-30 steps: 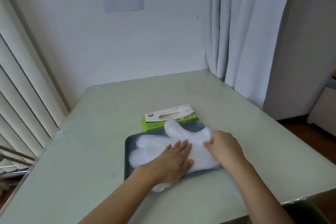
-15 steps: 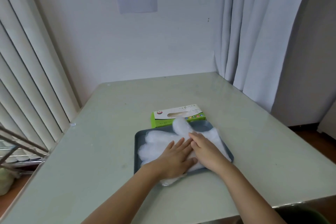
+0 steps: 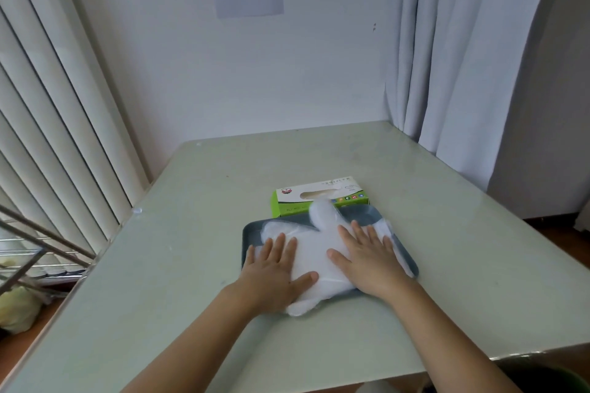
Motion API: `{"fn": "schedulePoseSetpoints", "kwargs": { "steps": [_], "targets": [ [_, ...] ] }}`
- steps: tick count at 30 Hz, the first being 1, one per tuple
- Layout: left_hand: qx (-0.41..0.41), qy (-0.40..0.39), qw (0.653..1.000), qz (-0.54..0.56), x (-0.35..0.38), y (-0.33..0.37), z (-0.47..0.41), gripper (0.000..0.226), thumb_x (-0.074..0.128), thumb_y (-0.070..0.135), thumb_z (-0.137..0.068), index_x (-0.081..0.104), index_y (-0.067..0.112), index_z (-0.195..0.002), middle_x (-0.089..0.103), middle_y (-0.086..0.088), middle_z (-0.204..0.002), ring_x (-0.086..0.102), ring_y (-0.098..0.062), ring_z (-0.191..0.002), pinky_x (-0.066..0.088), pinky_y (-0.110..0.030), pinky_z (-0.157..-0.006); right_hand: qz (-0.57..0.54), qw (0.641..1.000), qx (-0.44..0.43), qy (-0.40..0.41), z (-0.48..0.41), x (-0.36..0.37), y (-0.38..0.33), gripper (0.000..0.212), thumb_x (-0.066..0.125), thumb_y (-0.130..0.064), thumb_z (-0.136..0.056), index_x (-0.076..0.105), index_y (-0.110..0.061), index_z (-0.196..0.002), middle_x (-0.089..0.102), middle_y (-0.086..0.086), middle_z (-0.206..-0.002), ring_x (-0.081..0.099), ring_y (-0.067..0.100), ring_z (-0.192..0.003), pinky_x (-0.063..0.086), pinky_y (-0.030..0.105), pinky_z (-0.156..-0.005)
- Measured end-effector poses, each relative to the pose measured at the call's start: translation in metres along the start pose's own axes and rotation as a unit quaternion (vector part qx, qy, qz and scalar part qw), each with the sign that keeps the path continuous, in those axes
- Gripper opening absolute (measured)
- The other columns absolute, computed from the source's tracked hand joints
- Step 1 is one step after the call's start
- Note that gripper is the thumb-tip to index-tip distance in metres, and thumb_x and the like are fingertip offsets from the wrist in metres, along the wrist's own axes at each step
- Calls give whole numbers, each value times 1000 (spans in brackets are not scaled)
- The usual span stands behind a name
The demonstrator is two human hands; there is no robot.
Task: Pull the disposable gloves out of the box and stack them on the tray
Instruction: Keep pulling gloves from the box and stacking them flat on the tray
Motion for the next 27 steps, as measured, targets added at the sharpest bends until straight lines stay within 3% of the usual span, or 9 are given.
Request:
{"fn": "schedulePoseSetpoints", "kwargs": {
  "steps": [7,10,12,14,15,17,20,23,27],
  "targets": [
    [-13,-57,998,-31,-19,-26,0,104,36,79,-82,-16,23,-152,-17,3,-160,-8,-26,-149,-12,-59,-113,-8,1000,-1,19,-2,-1,2,67,22,-59,-97,2,-27,-153,-8,3,-161,-7,27,-148,-3,47,-118],
    [-5,-71,997,-15,-43,-31,-4,99,54,73,-78,8,27,-154,12,9,-161,12,-20,-148,-6,-59,-114,3,999,5,52,-8,-5,2,65,27,-60,-95,20,-26,-150,13,5,-159,14,28,-144,11,43,-116],
    [-19,-4,995,93,-65,-41,-16,80,65,65,-76,41,28,-143,49,7,-143,44,-17,-132,20,-46,-116,19,995,11,95,-9,-14,2,66,27,-66,-88,37,-25,-139,37,5,-144,33,27,-130,22,37,-108],
    [-33,117,958,262,-85,-54,-31,51,73,51,-77,63,23,-119,66,5,-109,61,-14,-101,45,-29,-93,-12,991,10,131,-9,-24,1,61,34,-64,-87,47,-25,-132,45,2,-134,39,25,-123,26,33,-104],
    [-43,171,928,329,-90,-62,-40,37,73,45,-80,66,22,-108,66,5,-98,62,-12,-90,47,-23,-79,-45,988,4,147,-11,-31,2,53,42,-58,-90,49,-25,-131,46,0,-133,39,24,-123,27,31,-103],
    [-58,224,880,415,-89,-73,-57,23,69,38,-85,67,20,-100,65,5,-90,58,-8,-80,43,-15,-66,-113,977,-24,180,-16,-46,2,40,53,-46,-91,56,-23,-124,49,-1,-129,41,24,-122,31,30,-100],
    [-37,176,848,498,-73,-77,-84,36,71,30,-85,63,17,-117,66,2,-105,61,-6,-87,46,-16,-74,-147,966,-74,199,-37,-68,0,28,61,-33,-89,65,-18,-112,58,3,-119,50,25,-114,36,27,-95],
    [-26,134,854,502,-62,-79,-105,56,75,26,-82,52,19,-133,58,2,-124,56,-13,-109,44,-20,-85,-144,966,-98,191,-70,-83,-4,22,60,-24,-91,67,-18,-111,58,4,-117,52,22,-112,31,18,-85],
    [-18,114,856,503,-59,-78,-120,68,76,28,-81,44,25,-140,51,5,-126,52,-12,-111,44,-14,-74,-127,972,-124,153,-110,-90,-6,20,60,-18,-91,69,-20,-108,53,2,-110,52,19,-107,29,17,-80]
  ]
}}
Point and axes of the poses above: each hand's wrist, its own z-axis away from the middle knuckle, its own x-axis out of the palm, y = z × x, the point moved 6 cm from there along -z, towards the middle knuckle
